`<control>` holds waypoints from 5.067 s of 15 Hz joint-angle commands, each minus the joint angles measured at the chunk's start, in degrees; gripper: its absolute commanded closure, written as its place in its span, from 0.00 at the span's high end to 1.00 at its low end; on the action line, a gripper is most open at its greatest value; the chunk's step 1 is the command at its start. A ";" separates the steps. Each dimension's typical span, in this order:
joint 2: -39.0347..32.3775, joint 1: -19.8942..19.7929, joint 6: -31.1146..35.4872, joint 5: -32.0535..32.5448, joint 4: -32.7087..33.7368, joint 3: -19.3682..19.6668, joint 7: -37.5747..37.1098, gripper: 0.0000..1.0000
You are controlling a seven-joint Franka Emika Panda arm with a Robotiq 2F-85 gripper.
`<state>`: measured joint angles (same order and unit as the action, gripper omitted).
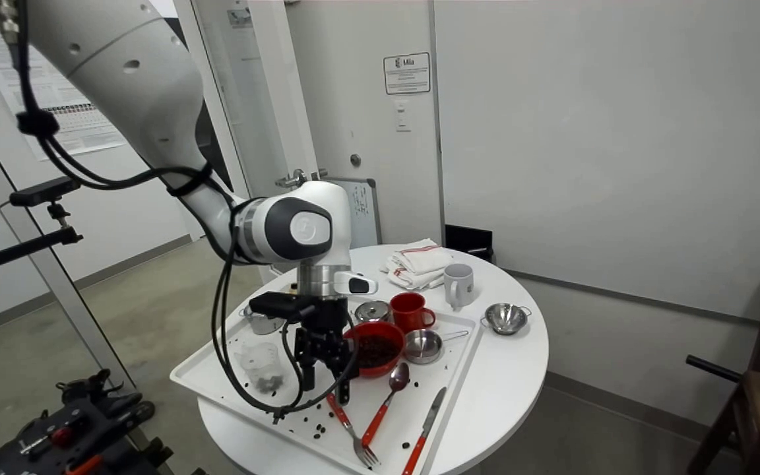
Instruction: Use the spoon to mix the contents in the orange bowl
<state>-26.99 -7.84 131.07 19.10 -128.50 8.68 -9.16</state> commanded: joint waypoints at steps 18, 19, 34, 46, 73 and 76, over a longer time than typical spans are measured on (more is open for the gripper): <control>-13.61 -1.42 -0.26 -4.10 16.42 0.57 12.47 1.00; -12.21 -1.72 -2.38 -5.22 16.60 -0.12 13.31 1.00; -28.48 -0.76 -13.16 -9.10 30.60 0.73 4.84 1.00; -31.95 -2.99 4.43 -7.19 28.70 0.33 14.84 0.79; -19.21 -14.26 39.95 -8.25 0.44 -6.65 27.47 0.36; -18.57 -15.89 39.66 -8.45 -0.19 -8.01 28.31 0.13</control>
<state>-46.74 -21.41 169.55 11.57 -126.56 2.51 16.65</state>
